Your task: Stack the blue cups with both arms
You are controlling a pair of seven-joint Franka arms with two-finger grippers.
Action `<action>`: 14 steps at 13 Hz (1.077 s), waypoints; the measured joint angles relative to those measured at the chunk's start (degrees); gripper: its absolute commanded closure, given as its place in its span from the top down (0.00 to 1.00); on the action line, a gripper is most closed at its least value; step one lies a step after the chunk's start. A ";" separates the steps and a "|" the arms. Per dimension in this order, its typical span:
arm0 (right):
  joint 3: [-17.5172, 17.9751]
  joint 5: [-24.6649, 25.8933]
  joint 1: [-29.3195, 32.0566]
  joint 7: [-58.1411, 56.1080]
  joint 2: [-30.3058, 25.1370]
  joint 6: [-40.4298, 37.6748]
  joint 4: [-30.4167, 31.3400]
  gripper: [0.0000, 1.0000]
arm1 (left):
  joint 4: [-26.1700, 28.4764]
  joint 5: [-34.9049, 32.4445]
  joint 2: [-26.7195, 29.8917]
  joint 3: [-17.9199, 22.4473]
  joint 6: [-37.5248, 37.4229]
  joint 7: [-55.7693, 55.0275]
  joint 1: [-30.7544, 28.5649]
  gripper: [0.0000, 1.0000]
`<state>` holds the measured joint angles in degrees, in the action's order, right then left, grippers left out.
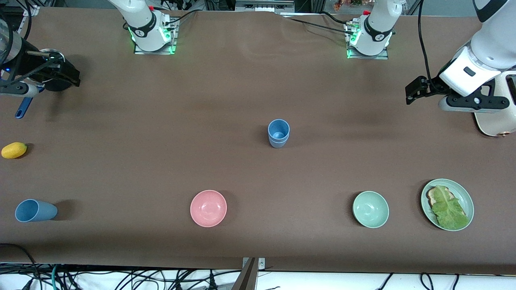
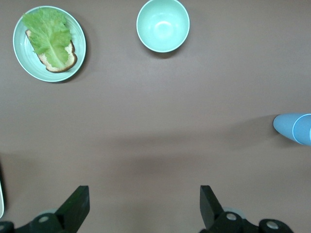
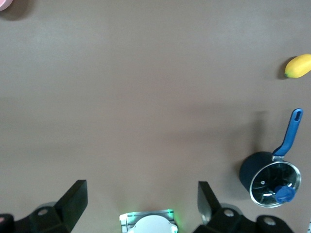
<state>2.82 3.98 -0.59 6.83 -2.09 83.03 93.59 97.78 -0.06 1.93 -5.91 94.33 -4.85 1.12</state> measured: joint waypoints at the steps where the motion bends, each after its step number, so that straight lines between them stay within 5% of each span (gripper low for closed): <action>1: -0.12 -0.54 0.01 0.00 0.00 -0.15 -0.01 1.00 | -0.37 0.00 0.00 -0.02 -0.10 0.00 0.00 1.00; 14: -0.39 -1.49 0.02 0.00 0.00 -0.43 -0.10 1.00 | -0.62 0.00 -0.06 -0.02 -1.06 0.00 -0.14 1.00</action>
<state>2.43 2.49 -0.57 6.83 -2.09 82.61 93.49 97.16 -0.06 1.87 -5.93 93.28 -4.85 0.98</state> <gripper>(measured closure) 0.000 0.000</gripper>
